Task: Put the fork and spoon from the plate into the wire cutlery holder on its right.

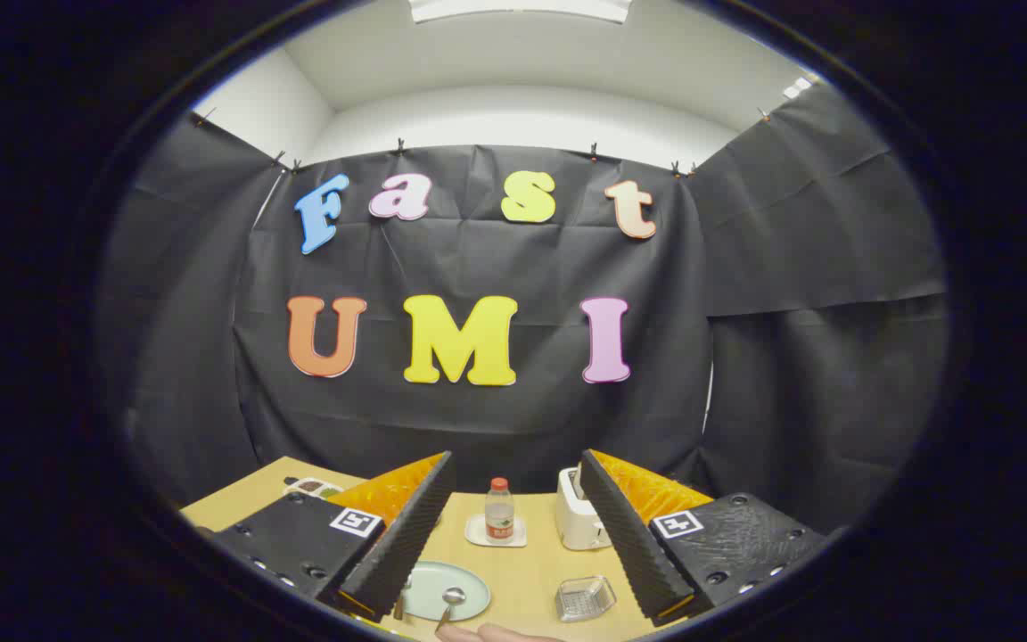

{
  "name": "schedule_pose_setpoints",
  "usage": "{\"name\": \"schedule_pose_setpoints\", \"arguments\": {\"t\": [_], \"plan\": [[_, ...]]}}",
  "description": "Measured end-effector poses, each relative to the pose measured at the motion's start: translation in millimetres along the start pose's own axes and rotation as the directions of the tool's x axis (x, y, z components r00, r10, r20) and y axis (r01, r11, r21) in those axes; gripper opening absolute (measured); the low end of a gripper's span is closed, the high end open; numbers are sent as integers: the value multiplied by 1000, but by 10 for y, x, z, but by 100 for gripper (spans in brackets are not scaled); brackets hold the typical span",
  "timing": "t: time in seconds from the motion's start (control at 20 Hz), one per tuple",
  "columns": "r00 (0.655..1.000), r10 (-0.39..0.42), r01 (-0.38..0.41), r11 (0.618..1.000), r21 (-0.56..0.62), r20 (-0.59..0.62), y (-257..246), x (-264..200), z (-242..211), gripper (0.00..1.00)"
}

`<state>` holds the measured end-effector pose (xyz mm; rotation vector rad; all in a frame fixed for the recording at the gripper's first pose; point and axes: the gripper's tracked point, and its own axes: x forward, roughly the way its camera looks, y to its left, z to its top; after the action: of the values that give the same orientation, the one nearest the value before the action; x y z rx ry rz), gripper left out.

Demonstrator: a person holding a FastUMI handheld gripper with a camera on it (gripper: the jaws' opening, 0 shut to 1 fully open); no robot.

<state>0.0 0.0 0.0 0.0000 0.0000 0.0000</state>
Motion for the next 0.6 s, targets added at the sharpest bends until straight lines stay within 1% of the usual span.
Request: {"name": "schedule_pose_setpoints", "arguments": {"t": [0.25,0.45,0.6], "plan": [[1000,24,-25,999,-32,-13,219,66,-71,94],[999,47,-47,998,-28,-14,373,80,-83,95],[999,48,-49,998,-35,-22,403,124,-117,94]]}}
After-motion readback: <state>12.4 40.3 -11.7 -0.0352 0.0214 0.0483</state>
